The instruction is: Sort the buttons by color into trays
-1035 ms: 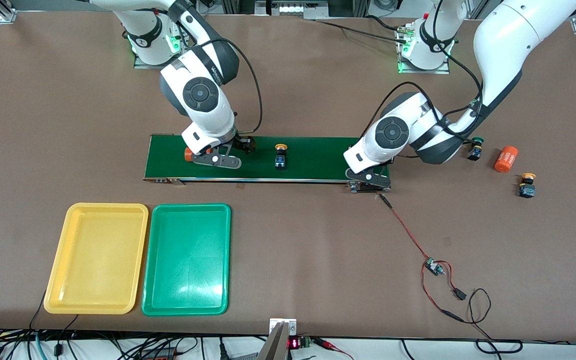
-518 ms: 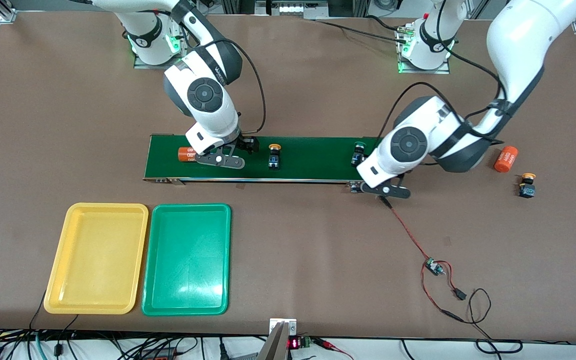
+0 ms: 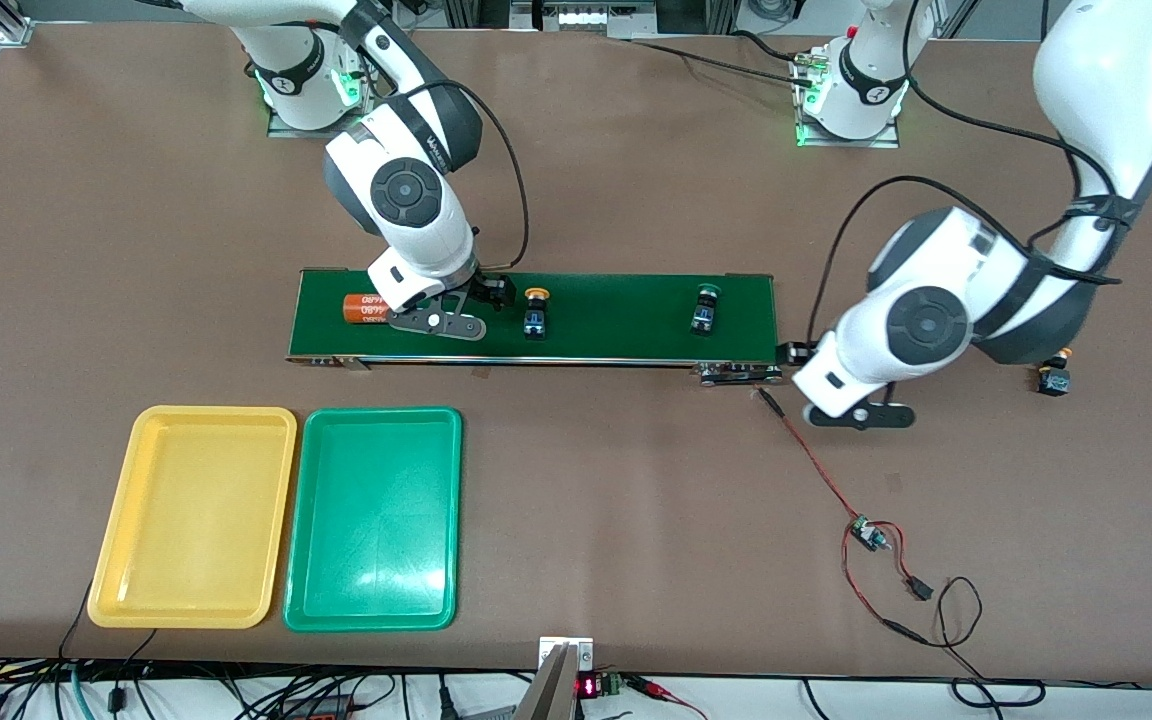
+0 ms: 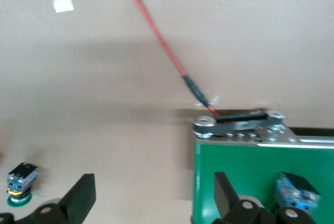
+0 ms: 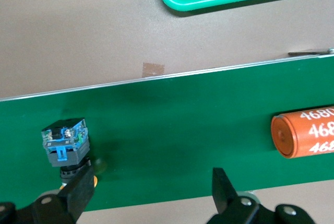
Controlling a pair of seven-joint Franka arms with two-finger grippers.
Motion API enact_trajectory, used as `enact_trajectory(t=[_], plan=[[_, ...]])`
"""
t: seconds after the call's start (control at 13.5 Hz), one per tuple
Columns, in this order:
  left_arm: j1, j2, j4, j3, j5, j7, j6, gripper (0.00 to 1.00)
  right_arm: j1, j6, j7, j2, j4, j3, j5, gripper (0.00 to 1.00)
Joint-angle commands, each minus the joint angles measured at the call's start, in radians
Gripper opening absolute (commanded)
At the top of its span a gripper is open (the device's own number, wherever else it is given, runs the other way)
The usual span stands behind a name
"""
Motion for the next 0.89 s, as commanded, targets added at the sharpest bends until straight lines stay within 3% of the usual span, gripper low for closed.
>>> enact_trajectory(t=[0.0,0.15,0.22,0.44,0.81], plan=[[-0.032,-0.051,-0.001,0.154,-0.088,0.141,-0.009,1.00,-0.004,-0.007,0.022,0.006,0.016,0.003,-0.016,1.00],[-0.110,-0.108,-0.036,0.347,-0.137,0.305,-0.006,1.00,0.000,-0.004,0.022,0.003,0.018,0.003,-0.011,1.00],[-0.121,-0.117,-0.047,0.400,-0.156,0.378,0.003,1.00,0.004,-0.004,0.023,0.007,0.023,0.003,-0.013,1.00],[-0.121,-0.146,-0.139,0.501,-0.156,0.537,0.075,1.00,0.004,-0.004,0.023,0.010,0.030,0.000,-0.010,1.00],[-0.121,-0.335,-0.415,0.555,-0.159,0.693,0.239,1.00,0.004,0.036,0.022,0.062,0.033,-0.001,-0.013,1.00]])
